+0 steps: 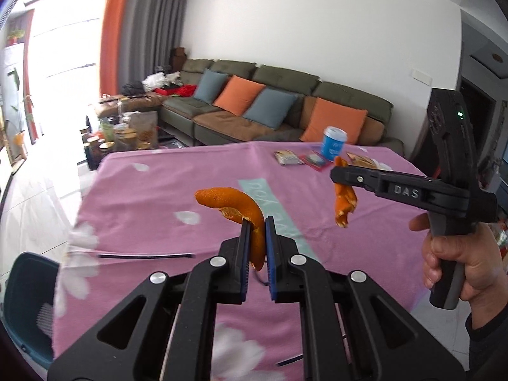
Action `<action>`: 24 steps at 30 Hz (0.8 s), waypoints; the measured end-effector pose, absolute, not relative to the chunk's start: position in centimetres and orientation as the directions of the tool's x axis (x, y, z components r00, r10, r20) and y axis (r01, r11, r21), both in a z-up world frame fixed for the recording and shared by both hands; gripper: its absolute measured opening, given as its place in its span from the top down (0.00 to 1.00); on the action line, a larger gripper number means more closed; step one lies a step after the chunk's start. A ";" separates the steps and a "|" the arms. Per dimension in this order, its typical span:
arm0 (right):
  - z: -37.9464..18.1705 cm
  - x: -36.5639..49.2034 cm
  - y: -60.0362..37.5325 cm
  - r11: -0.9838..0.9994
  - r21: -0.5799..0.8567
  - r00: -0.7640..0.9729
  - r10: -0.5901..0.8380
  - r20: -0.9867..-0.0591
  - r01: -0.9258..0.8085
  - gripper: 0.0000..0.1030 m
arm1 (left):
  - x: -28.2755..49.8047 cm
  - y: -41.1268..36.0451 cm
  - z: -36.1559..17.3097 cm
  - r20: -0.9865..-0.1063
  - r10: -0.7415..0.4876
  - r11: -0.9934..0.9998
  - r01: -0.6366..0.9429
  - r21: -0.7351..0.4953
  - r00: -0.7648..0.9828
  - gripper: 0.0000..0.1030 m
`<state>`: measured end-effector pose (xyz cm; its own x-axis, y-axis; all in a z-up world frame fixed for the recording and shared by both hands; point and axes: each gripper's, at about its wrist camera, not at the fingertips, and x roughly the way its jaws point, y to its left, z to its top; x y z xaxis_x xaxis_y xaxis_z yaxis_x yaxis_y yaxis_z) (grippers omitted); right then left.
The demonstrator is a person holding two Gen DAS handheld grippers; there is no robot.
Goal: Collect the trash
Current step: 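Carry both orange peels over the teal bin with both grippers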
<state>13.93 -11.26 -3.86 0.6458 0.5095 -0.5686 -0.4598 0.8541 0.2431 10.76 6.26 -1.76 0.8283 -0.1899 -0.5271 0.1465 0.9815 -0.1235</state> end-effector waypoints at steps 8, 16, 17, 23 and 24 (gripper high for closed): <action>-2.2 11.0 -4.4 0.781 0.187 0.587 0.583 -0.563 -0.596 0.88 | 7.2 12.4 -0.5 -0.501 -0.052 0.994 -0.006 -0.113 0.864 0.91; -1.4 9.6 2.3 0.693 0.153 0.508 0.643 -0.573 -0.705 0.88 | 3.6 19.9 0.1 -0.488 0.117 0.977 -0.188 -0.098 0.865 0.91; -1.4 9.4 3.1 0.681 0.149 0.497 0.649 -0.576 -0.717 0.88 | 3.1 20.8 0.1 -0.488 0.137 0.973 -0.210 -0.097 0.862 0.91; -1.2 9.1 8.4 0.606 0.141 0.424 0.686 -0.591 -0.783 0.88 | -0.2 25.9 0.5 -0.484 0.244 0.942 -0.324 -0.088 0.840 0.91; -1.2 9.0 9.3 0.593 0.136 0.414 0.690 -0.594 -0.793 0.88 | -0.6 26.7 0.4 -0.487 0.258 0.936 -0.340 -0.087 0.834 0.91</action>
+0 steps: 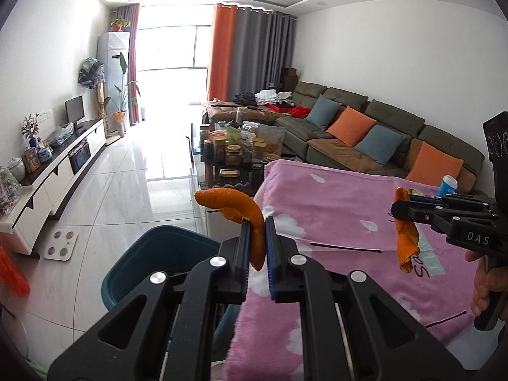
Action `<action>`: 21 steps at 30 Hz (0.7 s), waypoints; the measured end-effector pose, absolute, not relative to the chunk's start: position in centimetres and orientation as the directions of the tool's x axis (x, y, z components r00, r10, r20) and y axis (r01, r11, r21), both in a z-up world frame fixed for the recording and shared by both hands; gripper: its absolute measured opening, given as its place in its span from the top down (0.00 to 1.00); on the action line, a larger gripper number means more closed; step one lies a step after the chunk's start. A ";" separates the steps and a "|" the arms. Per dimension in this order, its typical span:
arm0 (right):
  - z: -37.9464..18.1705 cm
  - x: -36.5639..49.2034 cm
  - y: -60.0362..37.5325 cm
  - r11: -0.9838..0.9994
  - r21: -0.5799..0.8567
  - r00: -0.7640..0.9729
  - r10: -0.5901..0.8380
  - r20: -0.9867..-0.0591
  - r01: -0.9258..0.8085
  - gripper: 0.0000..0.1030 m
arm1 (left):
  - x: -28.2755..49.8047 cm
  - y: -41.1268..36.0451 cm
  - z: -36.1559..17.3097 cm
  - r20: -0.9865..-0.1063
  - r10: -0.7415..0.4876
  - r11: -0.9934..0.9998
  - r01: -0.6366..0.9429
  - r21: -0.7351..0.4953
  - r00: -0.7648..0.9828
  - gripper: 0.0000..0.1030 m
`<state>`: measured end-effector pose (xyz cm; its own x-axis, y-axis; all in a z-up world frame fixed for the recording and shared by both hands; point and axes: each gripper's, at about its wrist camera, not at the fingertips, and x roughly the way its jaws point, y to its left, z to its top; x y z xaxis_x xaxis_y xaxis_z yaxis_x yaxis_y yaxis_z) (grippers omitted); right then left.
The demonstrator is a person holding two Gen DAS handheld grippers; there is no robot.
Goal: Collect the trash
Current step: 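Carry both orange peels over the teal bin with both grippers, then open both grippers to drop the orange peels into the bin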
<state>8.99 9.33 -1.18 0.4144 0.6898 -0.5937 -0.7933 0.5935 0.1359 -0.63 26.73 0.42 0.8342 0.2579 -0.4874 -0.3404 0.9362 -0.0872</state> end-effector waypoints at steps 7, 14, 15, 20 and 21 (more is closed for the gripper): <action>-1.8 9.0 15.7 0.504 0.116 0.327 0.700 -0.635 -0.856 0.88 | -2.9 32.5 -1.1 -0.520 0.324 0.898 -0.431 -0.094 0.790 0.91; -4.2 9.9 21.8 0.438 0.136 0.227 0.678 -0.700 -0.889 0.88 | -3.2 36.3 -4.6 -0.590 0.335 0.867 -0.486 -0.113 0.735 0.91; -4.7 10.0 22.8 0.429 0.135 0.215 0.669 -0.711 -0.893 0.88 | -2.8 36.7 -5.3 -0.602 0.336 0.864 -0.492 -0.110 0.725 0.91; -7.4 10.5 26.7 0.396 0.162 0.140 0.631 -0.763 -0.904 0.88 | -1.4 38.5 -8.2 -0.654 0.319 0.853 -0.508 -0.117 0.686 0.91; -7.9 10.6 27.5 0.392 0.164 0.128 0.619 -0.775 -0.905 0.88 | -1.0 38.7 -8.7 -0.660 0.315 0.852 -0.509 -0.119 0.682 0.91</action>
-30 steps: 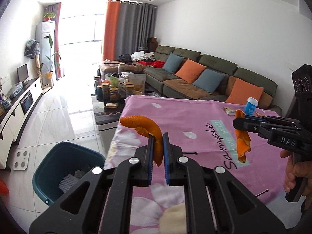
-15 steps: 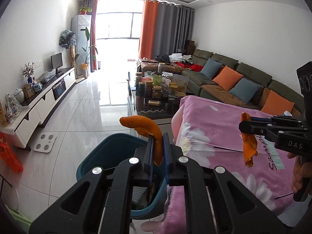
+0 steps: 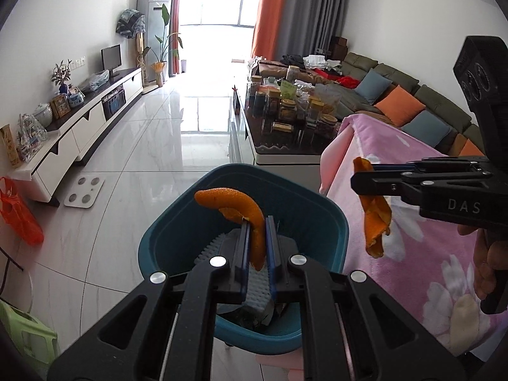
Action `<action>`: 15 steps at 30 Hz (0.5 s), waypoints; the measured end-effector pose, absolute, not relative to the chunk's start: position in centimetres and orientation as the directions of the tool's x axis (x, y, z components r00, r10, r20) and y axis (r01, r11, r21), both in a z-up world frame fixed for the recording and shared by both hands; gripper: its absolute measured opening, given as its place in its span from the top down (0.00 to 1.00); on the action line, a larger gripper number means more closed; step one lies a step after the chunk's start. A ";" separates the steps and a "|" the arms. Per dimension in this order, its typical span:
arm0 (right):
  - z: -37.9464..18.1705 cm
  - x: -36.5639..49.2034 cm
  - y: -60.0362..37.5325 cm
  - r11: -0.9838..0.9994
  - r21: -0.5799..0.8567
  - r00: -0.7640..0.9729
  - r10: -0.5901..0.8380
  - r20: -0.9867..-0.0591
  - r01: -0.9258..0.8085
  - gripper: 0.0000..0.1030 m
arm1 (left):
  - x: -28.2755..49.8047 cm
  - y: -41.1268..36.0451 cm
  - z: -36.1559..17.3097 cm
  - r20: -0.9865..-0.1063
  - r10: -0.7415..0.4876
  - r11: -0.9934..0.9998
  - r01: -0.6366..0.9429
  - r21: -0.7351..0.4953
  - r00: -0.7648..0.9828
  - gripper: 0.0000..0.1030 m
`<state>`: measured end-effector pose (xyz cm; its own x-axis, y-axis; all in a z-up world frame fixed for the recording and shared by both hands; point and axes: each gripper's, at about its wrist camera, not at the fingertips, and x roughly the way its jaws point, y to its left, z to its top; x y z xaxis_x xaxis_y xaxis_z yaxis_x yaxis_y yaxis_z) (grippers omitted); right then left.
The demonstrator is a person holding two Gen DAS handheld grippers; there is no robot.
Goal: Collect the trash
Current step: 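Open both grippers to drop the orange peels into the bin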
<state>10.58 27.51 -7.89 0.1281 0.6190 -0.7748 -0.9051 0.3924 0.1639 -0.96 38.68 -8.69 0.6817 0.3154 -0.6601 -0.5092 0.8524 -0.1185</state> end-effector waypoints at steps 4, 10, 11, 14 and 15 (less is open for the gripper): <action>-9.3 10.8 30.0 0.380 0.158 0.104 0.584 -0.805 -0.912 0.87 | 0.8 39.3 -10.3 -0.685 0.304 0.849 -0.515 -0.121 0.662 0.90; -10.4 11.3 31.5 0.385 0.161 0.092 0.560 -0.823 -0.909 0.72 | 2.3 40.4 -11.8 -0.696 0.308 0.836 -0.534 -0.128 0.649 0.65; -10.5 11.5 31.5 0.388 0.163 0.093 0.562 -0.822 -0.907 0.72 | 2.4 40.6 -11.8 -0.696 0.315 0.832 -0.541 -0.126 0.646 0.65; -10.3 11.7 30.9 0.400 0.177 0.095 0.573 -0.814 -0.899 0.72 | 2.3 40.9 -11.7 -0.692 0.318 0.829 -0.544 -0.128 0.648 0.65; -10.1 11.7 30.5 0.403 0.180 0.098 0.579 -0.810 -0.897 0.71 | 2.4 41.0 -11.6 -0.689 0.321 0.828 -0.545 -0.129 0.650 0.64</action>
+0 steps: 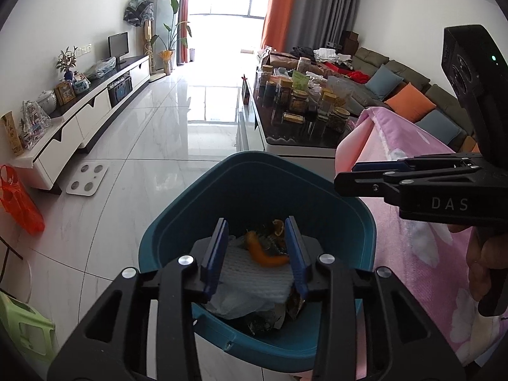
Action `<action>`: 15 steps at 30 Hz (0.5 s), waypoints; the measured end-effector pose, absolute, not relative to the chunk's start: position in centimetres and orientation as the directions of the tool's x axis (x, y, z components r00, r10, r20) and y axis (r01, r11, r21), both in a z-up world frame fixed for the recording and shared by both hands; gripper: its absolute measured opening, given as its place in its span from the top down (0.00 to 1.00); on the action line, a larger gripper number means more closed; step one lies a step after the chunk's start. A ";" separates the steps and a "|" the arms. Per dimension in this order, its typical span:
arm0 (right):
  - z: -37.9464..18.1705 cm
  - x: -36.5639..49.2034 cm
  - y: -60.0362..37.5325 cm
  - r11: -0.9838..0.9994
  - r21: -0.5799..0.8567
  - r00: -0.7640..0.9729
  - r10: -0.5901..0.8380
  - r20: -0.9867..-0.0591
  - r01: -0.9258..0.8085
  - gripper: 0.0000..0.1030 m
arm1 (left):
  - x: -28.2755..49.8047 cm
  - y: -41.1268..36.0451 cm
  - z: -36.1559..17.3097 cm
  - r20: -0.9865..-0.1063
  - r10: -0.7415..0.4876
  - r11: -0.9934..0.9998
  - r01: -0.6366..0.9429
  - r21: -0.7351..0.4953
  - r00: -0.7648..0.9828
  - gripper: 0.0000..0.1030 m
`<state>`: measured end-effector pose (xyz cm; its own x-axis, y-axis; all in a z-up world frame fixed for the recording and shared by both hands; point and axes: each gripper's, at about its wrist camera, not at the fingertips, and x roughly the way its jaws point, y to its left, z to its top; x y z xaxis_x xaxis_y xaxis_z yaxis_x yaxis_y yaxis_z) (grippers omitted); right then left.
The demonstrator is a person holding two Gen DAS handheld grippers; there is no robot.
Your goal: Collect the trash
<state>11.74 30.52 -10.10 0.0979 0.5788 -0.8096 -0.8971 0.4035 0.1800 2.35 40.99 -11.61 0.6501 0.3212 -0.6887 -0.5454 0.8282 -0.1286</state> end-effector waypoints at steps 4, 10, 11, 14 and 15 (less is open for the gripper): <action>-9.1 11.9 28.8 0.420 0.207 0.109 0.614 -0.782 -0.884 0.66 | 1.2 40.3 -10.5 -0.663 0.341 0.818 -0.558 -0.140 0.666 0.56; -6.9 11.4 25.4 0.442 0.223 0.158 0.675 -0.721 -0.869 0.51 | -0.2 38.7 -7.1 -0.585 0.392 0.814 -0.564 -0.137 0.710 0.30; -6.6 11.4 24.7 0.446 0.223 0.169 0.683 -0.711 -0.867 0.50 | -0.5 38.3 -6.3 -0.567 0.399 0.817 -0.560 -0.137 0.720 0.26; -5.5 11.2 22.7 0.470 0.211 0.215 0.698 -0.683 -0.857 0.43 | -0.7 37.0 -4.4 -0.526 0.404 0.827 -0.545 -0.140 0.749 0.18; -5.1 11.2 22.0 0.483 0.204 0.236 0.701 -0.673 -0.851 0.39 | -0.7 36.5 -3.8 -0.512 0.402 0.832 -0.536 -0.141 0.759 0.16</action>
<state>11.19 21.99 -5.15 0.2362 0.7009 -0.6730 -0.8513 0.4831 0.2045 -0.74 36.45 -3.78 0.7592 0.4018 -0.5120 -0.5358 0.8324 -0.1413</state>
